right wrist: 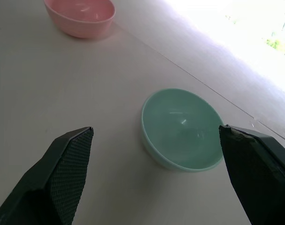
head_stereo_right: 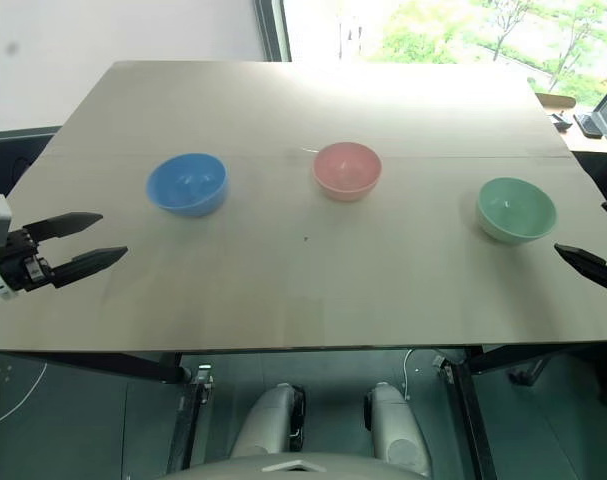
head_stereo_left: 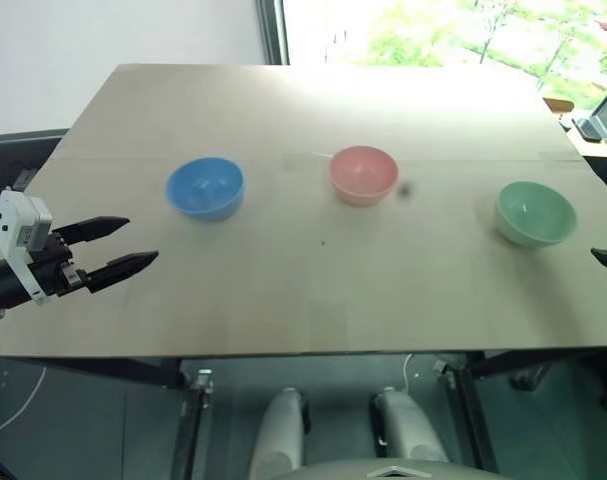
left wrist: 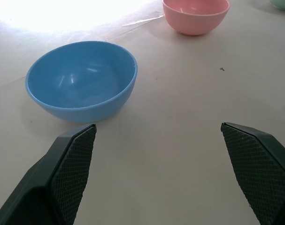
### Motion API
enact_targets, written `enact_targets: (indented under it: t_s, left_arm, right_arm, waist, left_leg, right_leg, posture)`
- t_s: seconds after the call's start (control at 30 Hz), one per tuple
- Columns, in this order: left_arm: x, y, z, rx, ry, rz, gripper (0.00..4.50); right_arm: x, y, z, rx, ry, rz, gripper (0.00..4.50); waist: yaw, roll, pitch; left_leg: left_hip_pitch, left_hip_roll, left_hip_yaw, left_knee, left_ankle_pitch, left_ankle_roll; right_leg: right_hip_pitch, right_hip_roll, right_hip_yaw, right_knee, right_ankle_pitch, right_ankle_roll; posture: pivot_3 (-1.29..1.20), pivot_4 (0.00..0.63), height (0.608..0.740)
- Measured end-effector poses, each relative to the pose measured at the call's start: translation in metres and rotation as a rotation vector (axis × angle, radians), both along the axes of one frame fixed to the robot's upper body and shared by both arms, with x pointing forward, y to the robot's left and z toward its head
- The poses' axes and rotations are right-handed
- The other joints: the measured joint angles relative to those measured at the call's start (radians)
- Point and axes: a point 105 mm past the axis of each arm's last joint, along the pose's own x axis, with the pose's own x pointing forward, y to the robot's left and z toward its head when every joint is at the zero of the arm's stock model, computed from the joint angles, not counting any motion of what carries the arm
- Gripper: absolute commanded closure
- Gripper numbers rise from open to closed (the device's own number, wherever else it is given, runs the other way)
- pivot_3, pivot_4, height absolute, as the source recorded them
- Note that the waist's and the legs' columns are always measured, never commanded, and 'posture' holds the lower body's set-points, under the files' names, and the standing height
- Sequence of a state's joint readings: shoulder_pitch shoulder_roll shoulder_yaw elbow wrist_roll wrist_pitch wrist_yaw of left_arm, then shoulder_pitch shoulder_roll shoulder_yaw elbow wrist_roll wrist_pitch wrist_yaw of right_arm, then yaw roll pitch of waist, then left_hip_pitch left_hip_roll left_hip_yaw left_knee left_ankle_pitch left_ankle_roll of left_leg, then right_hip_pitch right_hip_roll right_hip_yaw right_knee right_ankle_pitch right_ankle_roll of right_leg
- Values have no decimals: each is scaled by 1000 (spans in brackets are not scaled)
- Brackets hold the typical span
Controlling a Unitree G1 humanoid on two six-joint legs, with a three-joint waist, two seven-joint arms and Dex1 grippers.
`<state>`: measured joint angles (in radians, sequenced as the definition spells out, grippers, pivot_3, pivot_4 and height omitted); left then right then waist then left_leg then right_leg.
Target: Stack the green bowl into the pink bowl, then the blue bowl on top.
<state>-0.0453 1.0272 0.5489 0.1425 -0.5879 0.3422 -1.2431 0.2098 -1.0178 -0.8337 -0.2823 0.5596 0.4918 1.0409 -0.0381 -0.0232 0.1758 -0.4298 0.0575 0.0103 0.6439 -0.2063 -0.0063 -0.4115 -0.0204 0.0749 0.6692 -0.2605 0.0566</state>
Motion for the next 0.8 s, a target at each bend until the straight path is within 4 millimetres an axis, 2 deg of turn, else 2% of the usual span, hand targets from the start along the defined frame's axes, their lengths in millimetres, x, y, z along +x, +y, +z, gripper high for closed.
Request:
enact_targets:
  t_s: [0.07,0.2,0.43,0.5,0.53,0.6,0.63,0.67,0.7,0.73,0.8]
  left_arm:
    - [1,-1,0,-2,-1,-2,0]
    - [12,-18,8,-14,-38,-55,0]
    - [16,-49,5,-59,-44,-118,0]
    - [18,-60,8,-71,-63,-136,0]
    - [21,-72,8,-82,-78,-162,0]
    - [23,-81,6,-84,-83,-175,0]
    - [27,-87,4,-91,-85,-181,0]
    - [29,-95,-1,-101,-83,-186,0]
    - [30,-99,-3,-110,-82,-188,0]
    - [33,-106,-8,-123,-85,-184,0]
    - [34,-117,-13,-129,-89,-195,0]
  right_arm:
    - [0,0,0,1,0,-1,12]
    - [7,10,0,-1,-18,23,12]
    - [24,29,-18,-1,16,63,12]
    - [37,44,-20,-4,3,106,12]
    - [51,60,-22,-46,-14,145,12]
    - [64,74,-27,-74,-20,186,12]
    - [75,87,-29,-66,-32,220,12]
    - [89,108,-35,-66,-33,284,12]
    - [96,117,-38,-67,-33,307,12]
    - [117,140,-40,-79,-52,360,12]
    - [133,168,-44,-129,-78,432,12]
  waist:
    - [0,0,0]
    - [3,0,0]
    - [-2,0,0]
    - [-5,0,0]
    - [-5,0,0]
    - [-5,-1,-1]
    - [-7,-1,-1]
    - [-7,-1,-1]
    - [-7,-1,-1]
    - [-12,-1,-1]
    - [-6,-1,-1]
  left_leg:
    - [0,0,0,0,0,0]
    - [0,0,0,0,0,0]
    - [0,0,0,0,0,0]
    - [1,0,1,1,0,0]
    - [1,0,1,2,0,0]
    - [2,0,1,3,0,0]
    - [1,0,2,3,0,0]
    - [1,0,2,3,0,0]
    - [1,0,2,3,0,0]
    - [1,0,3,3,0,0]
    - [-1,0,2,3,0,0]
  right_leg:
    - [0,0,0,0,0,0]
    - [0,0,0,0,0,0]
    - [0,1,0,0,2,3]
    - [0,1,1,1,2,3]
    - [0,1,2,2,3,3]
    - [0,1,2,3,2,3]
    - [0,1,3,3,2,3]
    - [0,2,3,4,3,3]
    - [-1,2,3,4,3,3]
    - [-1,2,4,5,3,3]
    - [-3,2,3,6,3,3]
  posture:
    - [0,150,740]
    - [0,150,740]
    - [0,150,740]
    - [0,150,740]
    - [0,150,740]
    - [0,150,740]
    - [0,150,740]
    - [0,150,740]
    - [0,150,740]
    - [0,150,740]
    - [0,150,740]
